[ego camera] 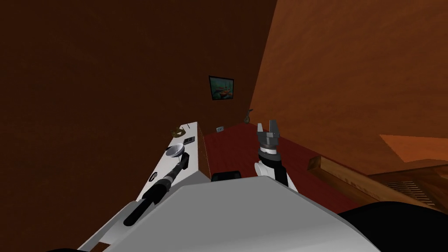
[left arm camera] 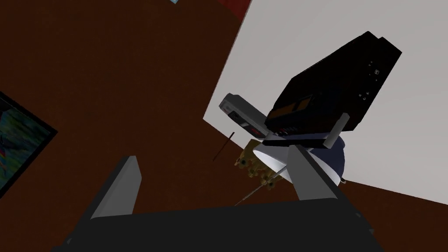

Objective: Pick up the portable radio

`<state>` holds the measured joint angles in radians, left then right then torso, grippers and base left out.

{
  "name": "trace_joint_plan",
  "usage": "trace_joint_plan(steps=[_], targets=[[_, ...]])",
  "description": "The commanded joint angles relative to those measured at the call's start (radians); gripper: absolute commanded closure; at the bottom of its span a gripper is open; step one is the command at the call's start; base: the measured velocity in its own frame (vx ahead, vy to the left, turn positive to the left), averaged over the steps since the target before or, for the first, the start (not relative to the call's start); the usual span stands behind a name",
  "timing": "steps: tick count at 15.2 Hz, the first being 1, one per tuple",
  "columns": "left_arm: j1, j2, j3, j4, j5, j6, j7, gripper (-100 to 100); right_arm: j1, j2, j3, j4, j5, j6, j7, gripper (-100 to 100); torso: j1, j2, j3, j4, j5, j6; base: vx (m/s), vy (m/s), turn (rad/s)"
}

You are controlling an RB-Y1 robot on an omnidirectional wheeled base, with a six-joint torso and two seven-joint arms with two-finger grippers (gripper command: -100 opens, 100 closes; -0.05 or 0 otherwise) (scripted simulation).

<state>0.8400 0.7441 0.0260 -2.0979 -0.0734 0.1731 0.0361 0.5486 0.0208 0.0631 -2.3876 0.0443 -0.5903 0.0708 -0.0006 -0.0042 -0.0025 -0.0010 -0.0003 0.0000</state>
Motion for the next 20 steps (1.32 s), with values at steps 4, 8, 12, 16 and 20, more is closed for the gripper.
trace_joint_plan(steps=[4,8,12,16,20], targets=[[0.04,0.085,0.004,0.023,0.003,0.09,-0.01,-100,0.0,0.0,0.0,0.0,0.0,0.0,0.0,0,0.001,0.0,0.0,0.0,0.0,0.0,0.067,0.01,-0.087],[0.066,0.135,0.005,0.036,0.002,0.145,-0.018,-100,0.0,0.0,0.0,0.0,0.0,0.0,0.0,0,0.003,-0.001,-0.001,0.0,0.001,0.0,0.076,0.038,-0.073],[0.093,0.188,0.007,0.049,0.001,0.205,-0.028,-100,0.0,0.0,0.0,0.0,0.0,0.0,0.0,0,0.005,-0.001,-0.001,0.0,0.001,0.0,0.084,0.062,-0.076],[0.04,0.15,-0.006,0.104,-0.004,0.175,-0.035,-100,0.0,0.0,0.0,0.0,0.0,0.0,0.0,0,0.001,0.002,0.001,0.0,0.001,0.0,0.032,0.015,-0.059],[0.05,0.158,-0.003,0.09,-0.001,0.184,-0.032,100,0.0,0.0,0.0,0.0,0.0,0.0,0.0,0,-0.001,0.004,0.002,0.002,0.0,0.001,0.003,-0.001,0.0]])
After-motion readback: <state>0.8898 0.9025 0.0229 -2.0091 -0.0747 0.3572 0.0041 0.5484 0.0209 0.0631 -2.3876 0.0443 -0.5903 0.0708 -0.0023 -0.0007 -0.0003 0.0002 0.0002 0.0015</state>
